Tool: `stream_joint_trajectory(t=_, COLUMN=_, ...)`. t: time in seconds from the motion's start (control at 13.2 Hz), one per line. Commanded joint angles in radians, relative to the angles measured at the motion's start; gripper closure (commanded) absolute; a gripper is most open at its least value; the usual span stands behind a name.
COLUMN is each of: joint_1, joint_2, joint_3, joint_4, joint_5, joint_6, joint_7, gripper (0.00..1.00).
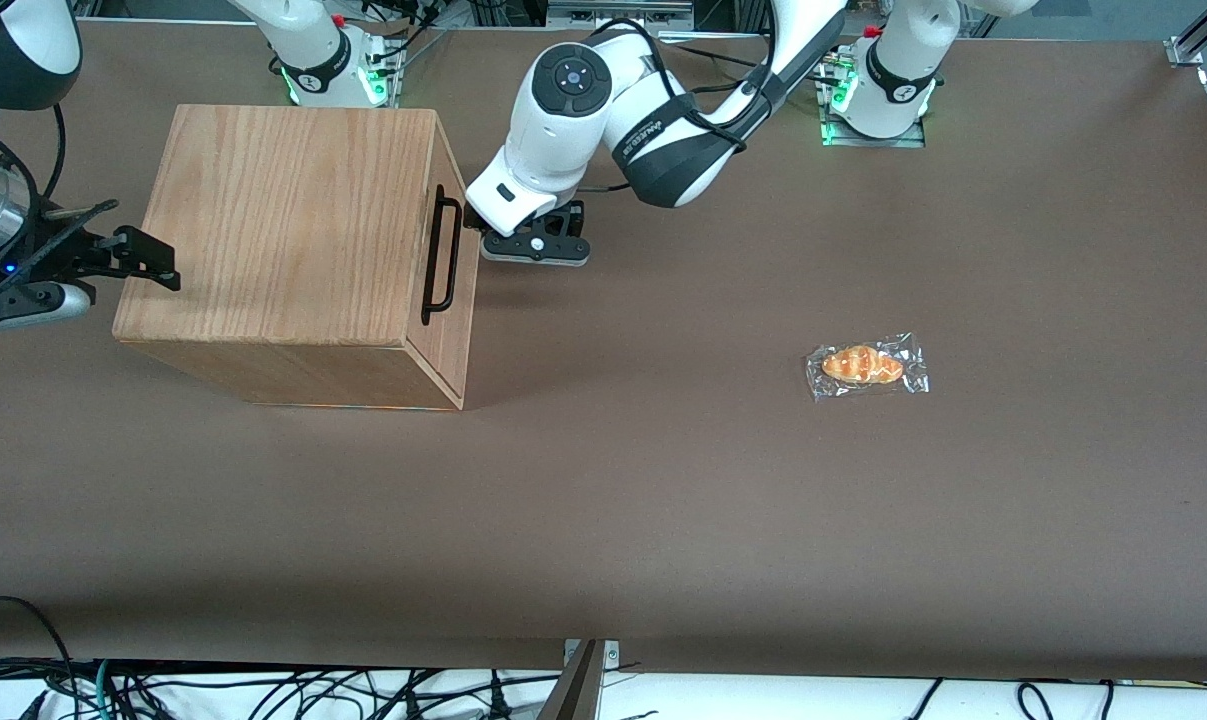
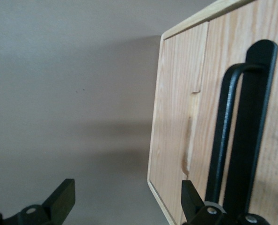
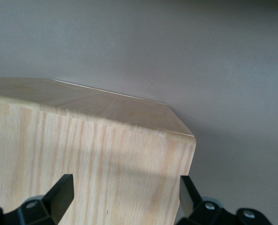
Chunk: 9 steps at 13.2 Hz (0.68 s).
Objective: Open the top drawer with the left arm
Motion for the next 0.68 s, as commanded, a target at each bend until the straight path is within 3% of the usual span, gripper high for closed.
stream_joint_trajectory(t=0.0, joint_1=-0.019, joint_2=0.040, joint_3=0.008, joint_4=0.073, joint_5=0.010, joint_6=-0.013, joint_7=-0.027, gripper=0.00)
stream_joint_trajectory(t=0.61, joint_1=-0.015, joint_2=0.041, joint_3=0.005, joint_4=0.074, joint_5=-0.045, joint_6=0.010, joint_7=-0.037, gripper=0.00)
